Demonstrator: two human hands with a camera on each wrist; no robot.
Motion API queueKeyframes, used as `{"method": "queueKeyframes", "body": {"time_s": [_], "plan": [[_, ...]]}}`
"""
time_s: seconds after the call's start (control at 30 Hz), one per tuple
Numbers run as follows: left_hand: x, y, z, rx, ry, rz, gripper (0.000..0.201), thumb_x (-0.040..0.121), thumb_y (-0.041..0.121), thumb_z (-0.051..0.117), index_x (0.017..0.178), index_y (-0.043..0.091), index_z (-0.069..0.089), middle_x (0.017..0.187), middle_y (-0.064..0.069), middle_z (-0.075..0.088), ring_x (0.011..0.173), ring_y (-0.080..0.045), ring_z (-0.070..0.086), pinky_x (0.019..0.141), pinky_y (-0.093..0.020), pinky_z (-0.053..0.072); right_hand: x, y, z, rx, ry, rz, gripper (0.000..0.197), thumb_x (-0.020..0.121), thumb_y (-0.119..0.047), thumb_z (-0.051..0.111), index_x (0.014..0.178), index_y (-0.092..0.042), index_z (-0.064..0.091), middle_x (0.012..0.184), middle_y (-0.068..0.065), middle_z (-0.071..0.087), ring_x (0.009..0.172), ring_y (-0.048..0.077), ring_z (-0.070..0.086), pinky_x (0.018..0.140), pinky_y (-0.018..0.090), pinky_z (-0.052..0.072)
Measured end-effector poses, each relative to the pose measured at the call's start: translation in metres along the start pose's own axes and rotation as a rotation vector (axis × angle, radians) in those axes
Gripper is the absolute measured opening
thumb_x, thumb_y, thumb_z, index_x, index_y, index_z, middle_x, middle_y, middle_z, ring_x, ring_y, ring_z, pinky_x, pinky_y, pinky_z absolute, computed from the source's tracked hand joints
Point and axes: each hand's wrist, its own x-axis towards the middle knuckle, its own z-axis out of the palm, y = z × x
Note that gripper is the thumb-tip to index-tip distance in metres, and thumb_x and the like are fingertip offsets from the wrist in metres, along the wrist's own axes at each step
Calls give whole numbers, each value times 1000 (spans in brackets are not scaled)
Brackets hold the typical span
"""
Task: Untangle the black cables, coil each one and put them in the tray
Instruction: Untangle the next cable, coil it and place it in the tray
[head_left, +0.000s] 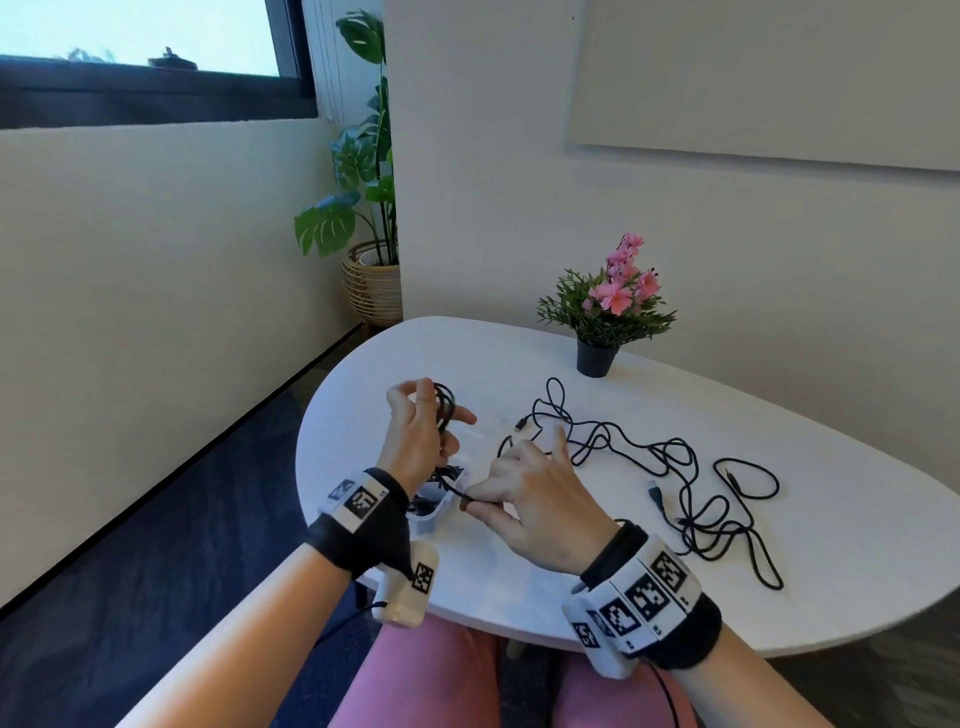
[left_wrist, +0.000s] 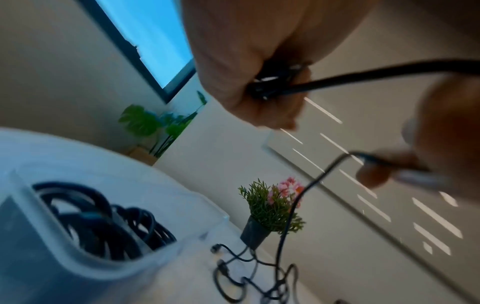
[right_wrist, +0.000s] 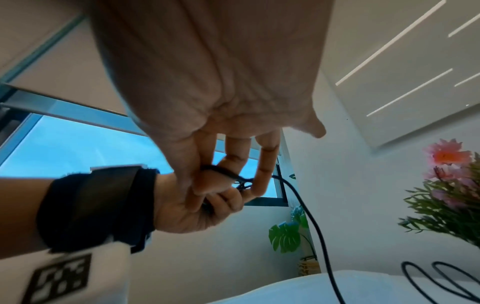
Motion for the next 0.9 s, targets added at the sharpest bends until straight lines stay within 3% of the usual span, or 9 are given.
{"method": "queueKeyframes", "body": {"time_s": [0.1,0.2,0.3,0.37,0.43,0.53,0.6,0.7,0.9], "plan": [[-5,11,-4,-221,-100,-61,41,104,33,24,108,0,47,78,-7,72,41,-11,47,41,-19,39,-2,9,-5,-84,30,68,23,93,-41,51,101,-32,70,94,-8,62,104,21,48,108,68,1],[-8,17,-7,-359,-160,-82,30,104,27,29,98,6,50,85,-14,72,56,-16,63,60,-26,57,-3,24,-11,-126,31,241,26,95,-43,46,106,-35,68,101,-12,61,109,19,45,110,65,3],[-10,18,-4,-289,-188,-41,30,104,22,30,99,3,54,93,-14,70,78,-20,69,77,-32,58,2,34,-13,-47,38,300,25,96,-41,44,104,-32,66,98,-13,60,107,15,44,112,60,8],[-8,18,2,-131,-143,31,29,103,22,33,96,7,57,93,-6,65,89,-19,64,83,-32,53,4,35,-9,199,126,284,17,93,-31,50,99,-27,66,91,-10,62,99,14,51,109,52,25],[-9,18,7,35,-136,140,27,102,23,35,88,15,57,81,-3,55,80,-15,53,75,-29,46,7,26,-9,551,177,308,11,89,-25,58,99,-22,63,76,-9,57,82,12,54,87,35,43],[-14,17,15,122,-192,214,25,101,23,38,83,19,55,66,1,42,57,-5,39,55,-18,34,13,14,-7,719,177,355,36,79,-44,69,105,-21,58,68,-12,45,63,4,46,61,16,37],[-17,19,19,72,-204,187,24,101,23,39,83,17,53,64,1,41,53,-3,38,51,-14,34,16,12,-4,631,177,345,42,77,-49,70,107,-22,60,64,-18,46,60,-2,45,56,12,34],[-17,21,21,64,-219,181,25,102,19,38,82,14,52,66,-1,44,56,-5,42,54,-14,39,20,14,1,607,216,326,26,82,-41,68,99,-22,65,56,-32,52,56,-9,47,55,9,35],[-18,25,23,32,-233,91,30,103,15,30,78,13,46,68,1,43,61,-9,42,58,-19,40,25,20,2,857,280,355,16,92,-15,58,78,-14,64,57,-16,56,53,-6,50,56,9,36]]}}
